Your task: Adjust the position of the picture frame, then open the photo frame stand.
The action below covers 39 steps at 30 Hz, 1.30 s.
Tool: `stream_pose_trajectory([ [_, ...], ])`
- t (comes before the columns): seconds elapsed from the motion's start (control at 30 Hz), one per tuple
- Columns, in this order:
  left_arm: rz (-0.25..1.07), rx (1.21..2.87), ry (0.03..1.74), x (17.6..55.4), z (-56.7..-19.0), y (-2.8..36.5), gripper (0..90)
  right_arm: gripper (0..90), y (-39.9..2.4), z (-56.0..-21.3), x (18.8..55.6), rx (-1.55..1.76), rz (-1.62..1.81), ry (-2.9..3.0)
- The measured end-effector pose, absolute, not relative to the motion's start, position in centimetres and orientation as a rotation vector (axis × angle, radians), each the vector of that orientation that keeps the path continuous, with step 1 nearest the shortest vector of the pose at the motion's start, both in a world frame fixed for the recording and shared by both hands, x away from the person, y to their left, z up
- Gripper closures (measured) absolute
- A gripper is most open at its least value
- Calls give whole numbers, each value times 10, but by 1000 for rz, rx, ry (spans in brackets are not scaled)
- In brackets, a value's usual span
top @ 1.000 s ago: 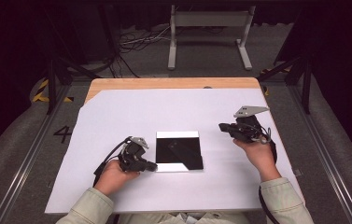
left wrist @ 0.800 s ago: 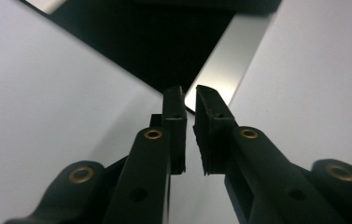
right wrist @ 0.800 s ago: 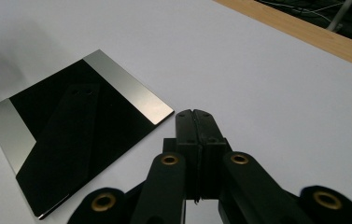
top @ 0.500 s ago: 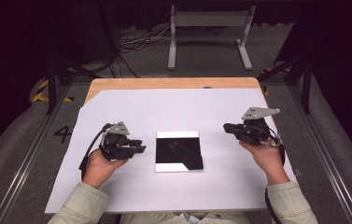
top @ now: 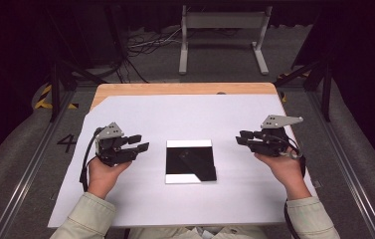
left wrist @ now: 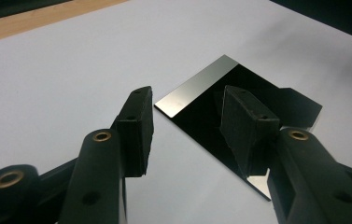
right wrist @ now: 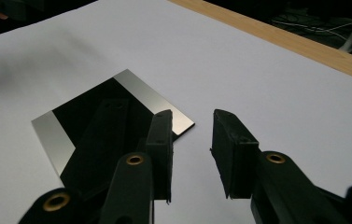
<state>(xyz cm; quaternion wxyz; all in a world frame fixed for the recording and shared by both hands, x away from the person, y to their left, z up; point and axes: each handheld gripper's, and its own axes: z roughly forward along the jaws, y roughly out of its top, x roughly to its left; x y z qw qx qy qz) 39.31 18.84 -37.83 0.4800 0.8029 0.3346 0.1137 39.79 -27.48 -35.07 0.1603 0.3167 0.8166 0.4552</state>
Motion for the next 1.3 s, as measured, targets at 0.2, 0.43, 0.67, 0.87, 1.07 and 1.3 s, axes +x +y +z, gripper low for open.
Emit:
stream_pose_trajectory([
  [0.2,323,1962,819,392,-378,188,531,662,-268,-351,395,879,1285,2360],
  [0.43,355,1938,840,392,-378,192,524,643,-261,-351,391,852,1260,2396],
  [0.67,359,1930,841,394,-379,191,519,622,-252,-353,386,809,1230,2474],
  [0.87,354,1927,844,396,-379,192,515,621,-243,-358,381,772,1188,2528],
  [1.07,350,1917,856,397,-380,195,512,629,-236,-366,378,773,1159,2572],
  [1.3,346,1918,857,398,-380,195,511,633,-232,-374,374,766,1129,2617],
])
